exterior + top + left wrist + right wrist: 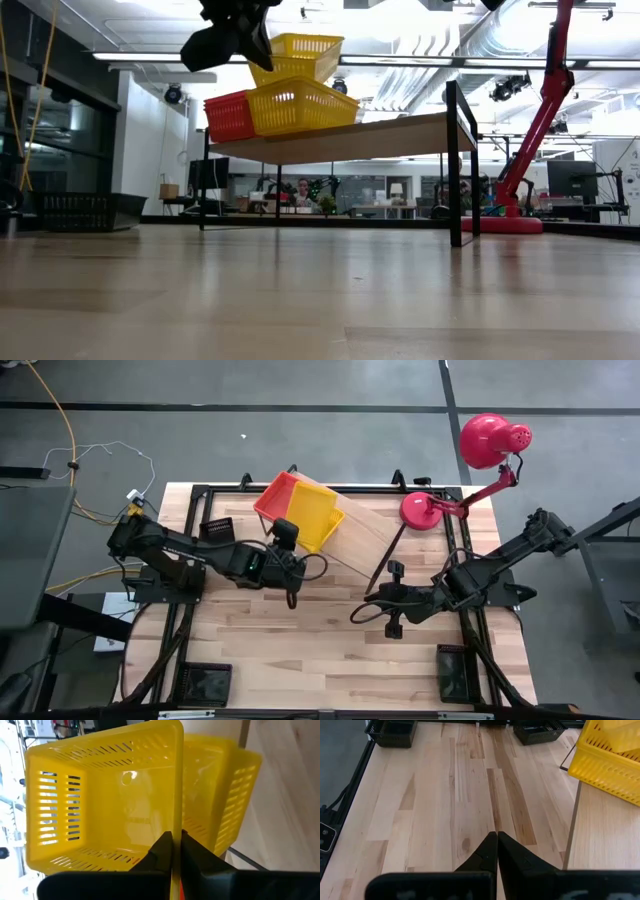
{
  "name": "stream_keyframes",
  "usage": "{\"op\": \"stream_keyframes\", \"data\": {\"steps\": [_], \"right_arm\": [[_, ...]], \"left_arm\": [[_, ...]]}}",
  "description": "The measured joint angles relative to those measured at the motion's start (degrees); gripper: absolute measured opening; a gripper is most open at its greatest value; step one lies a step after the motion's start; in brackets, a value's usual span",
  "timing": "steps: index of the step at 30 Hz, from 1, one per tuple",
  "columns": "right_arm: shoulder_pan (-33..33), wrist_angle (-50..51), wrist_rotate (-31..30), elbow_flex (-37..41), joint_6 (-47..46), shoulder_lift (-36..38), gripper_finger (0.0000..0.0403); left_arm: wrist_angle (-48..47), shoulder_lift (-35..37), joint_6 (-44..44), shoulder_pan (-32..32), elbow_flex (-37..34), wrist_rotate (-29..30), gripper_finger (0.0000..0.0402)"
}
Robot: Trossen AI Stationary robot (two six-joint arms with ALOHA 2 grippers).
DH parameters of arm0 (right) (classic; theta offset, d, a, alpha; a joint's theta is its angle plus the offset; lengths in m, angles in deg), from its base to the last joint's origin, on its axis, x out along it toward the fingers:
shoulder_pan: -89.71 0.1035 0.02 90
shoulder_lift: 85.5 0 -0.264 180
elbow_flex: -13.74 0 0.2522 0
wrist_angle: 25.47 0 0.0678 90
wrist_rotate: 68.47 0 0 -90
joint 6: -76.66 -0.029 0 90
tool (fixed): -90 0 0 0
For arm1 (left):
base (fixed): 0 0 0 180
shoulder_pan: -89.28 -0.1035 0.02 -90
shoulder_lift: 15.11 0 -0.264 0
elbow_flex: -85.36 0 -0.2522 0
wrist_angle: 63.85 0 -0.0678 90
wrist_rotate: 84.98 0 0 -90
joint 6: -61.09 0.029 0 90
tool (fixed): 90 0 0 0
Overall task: Stack baskets on shelf by color
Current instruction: Stack the yellow bin on top of the yellow bin on the shelf
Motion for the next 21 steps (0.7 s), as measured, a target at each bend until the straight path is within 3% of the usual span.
{"op": "stream_keyframes", "data": {"steps": [4, 8, 14, 21], "right_arm": [[0.0, 0.0, 0.0, 0.0, 0.0, 0.0, 0.0000], [0.0, 0.0, 0.0, 0.0, 0.0, 0.0, 0.0000], [0.0, -0.2, 0.0, 0.0, 0.0, 0.0, 0.0000], [0.0, -0.2, 0.0, 0.0, 0.1, 0.0, 0.0000]], "left_arm": [[0.3, 1.7, -0.3, 1.4, 0.0, -2.4, 0.0002], [2.2, 6.2, -3.4, 1.4, -0.1, -12.9, 0.0001], [7.3, 13.1, -6.5, -3.5, 0.0, -29.1, 0.0001], [7.1, 13.0, -7.3, -9.4, -0.3, -36.2, 0.0000]]}}
